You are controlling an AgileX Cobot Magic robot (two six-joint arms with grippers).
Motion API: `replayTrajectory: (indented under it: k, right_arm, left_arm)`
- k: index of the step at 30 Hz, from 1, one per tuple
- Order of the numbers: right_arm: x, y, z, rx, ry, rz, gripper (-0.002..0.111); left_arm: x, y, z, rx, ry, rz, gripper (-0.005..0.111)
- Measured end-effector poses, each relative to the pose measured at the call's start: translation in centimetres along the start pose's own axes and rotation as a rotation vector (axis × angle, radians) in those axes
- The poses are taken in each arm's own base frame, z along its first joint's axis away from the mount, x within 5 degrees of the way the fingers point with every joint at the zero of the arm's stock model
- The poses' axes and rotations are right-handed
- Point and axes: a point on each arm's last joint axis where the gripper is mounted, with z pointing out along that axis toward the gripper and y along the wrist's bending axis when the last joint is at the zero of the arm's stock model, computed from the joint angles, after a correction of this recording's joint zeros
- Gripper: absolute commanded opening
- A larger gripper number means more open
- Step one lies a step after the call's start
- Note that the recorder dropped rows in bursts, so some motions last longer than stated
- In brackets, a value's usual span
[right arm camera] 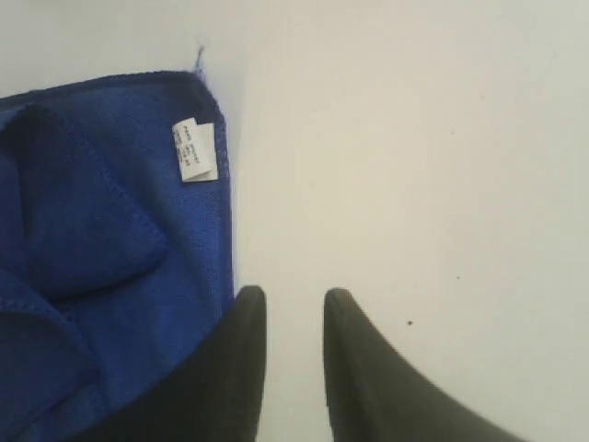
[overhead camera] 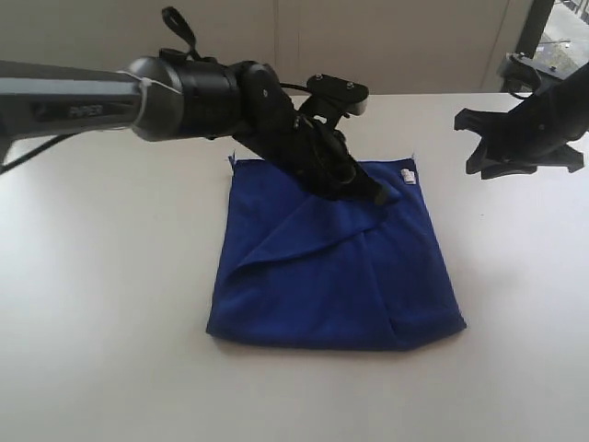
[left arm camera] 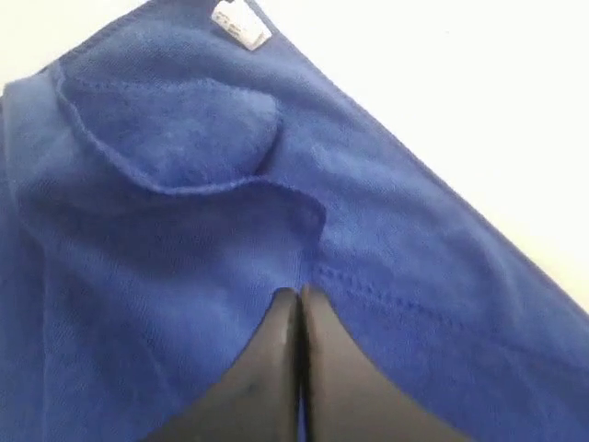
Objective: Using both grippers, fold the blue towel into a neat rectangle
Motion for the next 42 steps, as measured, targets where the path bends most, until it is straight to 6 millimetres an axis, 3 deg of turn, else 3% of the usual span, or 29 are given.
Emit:
replayTrajectory:
  k: [6, 8, 14, 17, 29, 36, 42]
  right_arm:
    - [0.0, -0.1, -0.4, -0.003, 0.005, 0.004, 0.023]
    - [0.1, -0.1, -0.4, -0.005, 0.012, 0.004, 0.023]
    - [0.1, -0.1, -0.4, -0.006, 0.014, 0.004, 0.023]
    - [0.1, -0.1, -0.4, -0.006, 0.014, 0.004, 0.023]
    - [0.1, -0.1, -0.4, -0.006, 0.014, 0.004, 0.023]
    - [0.1, -0.1, -0.4, -0.004, 0.01, 0.004, 0.023]
    - [0.0, -0.1, -0.4, -0.003, 0.005, 0.004, 0.023]
  left_arm:
    - [-1.2, -1.7, 3.4, 0.032, -0.03, 0.026, 0.001]
    - [-1.1, -2.1, 4.5, 0.039, -0.025, 0.007, 0.007]
    - [-0.9, -1.8, 5.6, 0.031, -0.035, -0.039, 0.057]
    - [-1.1, -1.7, 5.6, 0.019, -0.061, -0.037, 0.068]
    - [-0.3, -1.0, 7.3, -0.026, -0.07, 0.024, 0.066]
    - [0.1, -0.5, 7.6, -0.054, -0.056, 0.082, 0.044]
    - [0.1, 0.0, 7.5, -0.069, -0.051, 0.098, 0.04]
